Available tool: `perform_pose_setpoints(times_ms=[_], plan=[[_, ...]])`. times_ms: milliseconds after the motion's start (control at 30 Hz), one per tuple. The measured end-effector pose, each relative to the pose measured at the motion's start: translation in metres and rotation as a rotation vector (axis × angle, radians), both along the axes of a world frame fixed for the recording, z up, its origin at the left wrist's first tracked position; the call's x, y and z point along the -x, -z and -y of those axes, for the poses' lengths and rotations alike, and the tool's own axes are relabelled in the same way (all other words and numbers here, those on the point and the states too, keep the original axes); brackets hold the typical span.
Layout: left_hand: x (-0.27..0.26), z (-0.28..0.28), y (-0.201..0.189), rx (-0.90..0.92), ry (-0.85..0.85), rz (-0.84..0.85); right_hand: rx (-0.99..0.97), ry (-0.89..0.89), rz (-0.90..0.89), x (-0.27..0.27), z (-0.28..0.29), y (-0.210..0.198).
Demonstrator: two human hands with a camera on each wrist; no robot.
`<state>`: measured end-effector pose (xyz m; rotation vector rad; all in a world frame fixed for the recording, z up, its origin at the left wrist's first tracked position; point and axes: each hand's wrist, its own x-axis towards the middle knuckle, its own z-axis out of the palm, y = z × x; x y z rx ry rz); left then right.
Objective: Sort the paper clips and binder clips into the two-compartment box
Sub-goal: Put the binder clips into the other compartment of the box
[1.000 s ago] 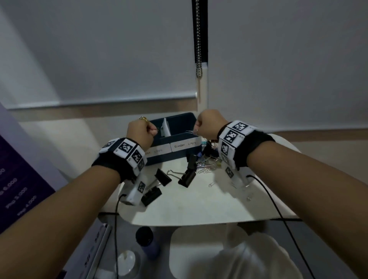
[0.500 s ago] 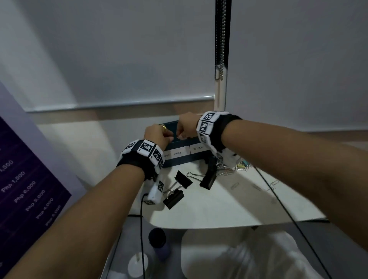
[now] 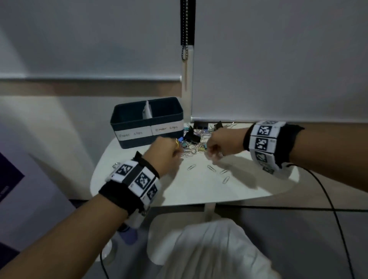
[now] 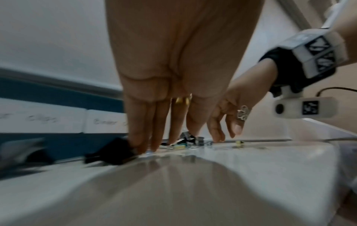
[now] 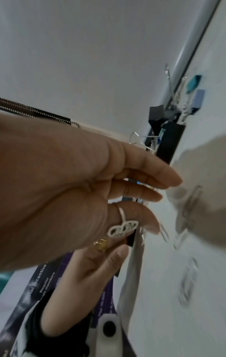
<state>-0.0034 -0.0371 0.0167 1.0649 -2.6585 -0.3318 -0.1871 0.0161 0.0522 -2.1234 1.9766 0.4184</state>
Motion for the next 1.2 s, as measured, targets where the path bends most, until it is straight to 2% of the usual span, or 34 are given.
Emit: perform_pose_setpoints(times_ms=[67,133,267,367,467,567,700,800,1033,1200], plan=[[0.012,-0.022,0.011,-0.106,-0.024,0.166,-0.026,0.007,-0.02,0.01,-0.017,0.005],[0.024,-0.042,0.023,-0.154,-0.078,0.263,-0.037,0.034,0.016,0.017,-0.03,0.013],[0.045,-0.064,0.048,-0.2,-0.174,0.29,-0.005,0.046,0.094,0.027,-0.045,0.027],[0.052,-0.076,0.054,-0.209,-0.179,0.221,0.012,-0.029,0.082,0.024,-0.054,0.028],[0.061,-0.082,0.053,-0.165,-0.144,0.155,0.079,-0.076,-0.013,0.011,-0.066,0.032],[0.068,-0.08,0.057,-0.141,-0.089,0.147,0.158,-0.028,-0.101,-0.001,-0.072,0.045],[0.059,-0.077,0.058,-0.13,-0.017,0.114,0.314,0.123,0.058,0.0,-0.073,0.067],[0.044,-0.074,0.059,-0.114,0.049,0.115,0.437,0.154,0.196,0.0,-0.079,0.082],[0.017,-0.077,0.057,-0.13,0.163,0.036,0.43,0.048,0.294,-0.003,-0.088,0.085],[-0.001,-0.075,0.058,-0.094,0.27,0.161,0.503,-0.055,0.338,0.001,-0.101,0.09]])
